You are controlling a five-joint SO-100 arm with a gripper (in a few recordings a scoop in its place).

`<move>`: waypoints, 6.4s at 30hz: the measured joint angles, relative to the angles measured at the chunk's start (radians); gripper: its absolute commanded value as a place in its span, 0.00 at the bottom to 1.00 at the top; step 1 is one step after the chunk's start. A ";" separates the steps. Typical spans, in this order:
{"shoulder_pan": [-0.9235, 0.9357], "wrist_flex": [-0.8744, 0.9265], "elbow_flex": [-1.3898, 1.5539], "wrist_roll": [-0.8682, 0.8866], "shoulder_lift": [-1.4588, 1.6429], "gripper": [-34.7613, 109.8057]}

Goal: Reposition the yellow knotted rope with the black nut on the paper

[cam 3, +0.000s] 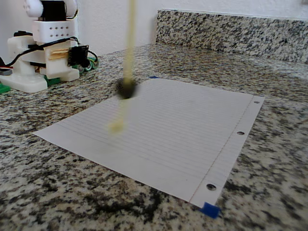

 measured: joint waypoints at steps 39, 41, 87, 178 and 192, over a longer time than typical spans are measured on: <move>-0.563 -0.351 0.681 0.054 0.279 0.68; -0.563 -0.347 0.681 0.054 0.291 0.69; -0.281 -0.500 0.716 0.055 0.270 0.24; -0.040 -0.123 -0.175 0.166 -0.920 0.51; -0.040 -0.046 -0.175 0.170 -0.824 0.51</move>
